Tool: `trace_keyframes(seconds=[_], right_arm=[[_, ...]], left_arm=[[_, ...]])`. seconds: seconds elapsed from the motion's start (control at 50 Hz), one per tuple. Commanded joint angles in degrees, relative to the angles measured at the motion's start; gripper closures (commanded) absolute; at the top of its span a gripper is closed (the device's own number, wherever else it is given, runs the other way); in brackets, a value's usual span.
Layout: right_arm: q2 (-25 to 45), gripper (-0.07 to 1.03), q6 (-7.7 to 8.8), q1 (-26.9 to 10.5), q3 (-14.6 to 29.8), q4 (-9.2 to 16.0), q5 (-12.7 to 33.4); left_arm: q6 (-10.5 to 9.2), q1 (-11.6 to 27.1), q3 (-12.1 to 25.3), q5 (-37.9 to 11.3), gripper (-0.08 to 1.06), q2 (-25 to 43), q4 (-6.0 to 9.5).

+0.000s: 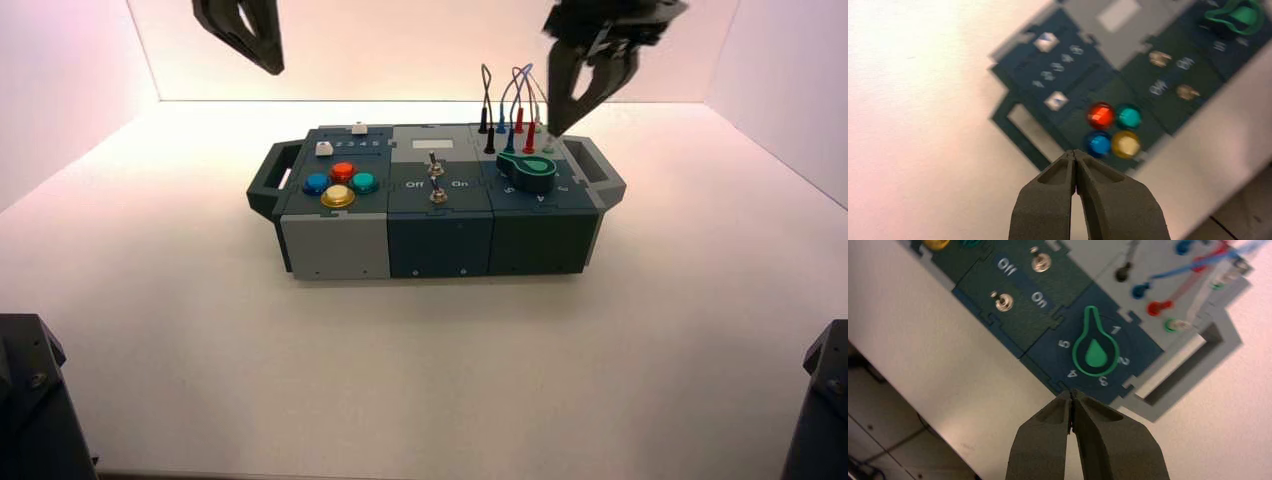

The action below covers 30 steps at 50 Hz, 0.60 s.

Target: Turn the knob to position 2.

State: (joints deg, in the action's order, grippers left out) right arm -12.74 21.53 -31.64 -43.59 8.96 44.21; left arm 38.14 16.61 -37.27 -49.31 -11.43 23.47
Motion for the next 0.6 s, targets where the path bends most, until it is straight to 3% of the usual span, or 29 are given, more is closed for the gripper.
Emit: trace_keyframes(seconds=[0.02, 0.08, 0.12, 0.14, 0.16, 0.34, 0.6], right_arm=[[0.97, 0.98, 0.26, -2.20, 3.52, -0.88, 0.26], [1.76, 0.98, 0.26, -2.81, 4.48, -1.05, 0.35], [2.29, 0.98, 0.18, -2.99, 5.10, -1.05, 0.44], [2.29, 0.98, 0.18, -2.99, 5.10, -1.05, 0.44], [3.08, 0.98, 0.09, -3.16, 5.80, -1.14, 0.53], [6.77, 0.98, -0.70, -3.25, 7.73, -2.29, -0.26], [11.51, 0.98, -3.78, -3.34, 9.67, -3.52, -0.97]], left_arm=[[4.66, 0.00, 1.32, -2.20, 1.01, -1.76, 6.42], [7.65, -0.35, 1.23, -3.60, 1.01, -2.11, 10.20], [8.70, -0.53, 1.23, -4.04, 1.01, -2.20, 11.60], [8.70, -0.53, 1.23, -4.04, 1.01, -2.20, 11.60], [9.49, -0.88, 1.32, -4.66, 1.01, -2.29, 12.74], [9.76, -1.32, 1.49, -5.36, 1.00, -2.29, 13.01], [10.20, -1.41, 1.49, -5.89, 1.00, -2.46, 13.01]])
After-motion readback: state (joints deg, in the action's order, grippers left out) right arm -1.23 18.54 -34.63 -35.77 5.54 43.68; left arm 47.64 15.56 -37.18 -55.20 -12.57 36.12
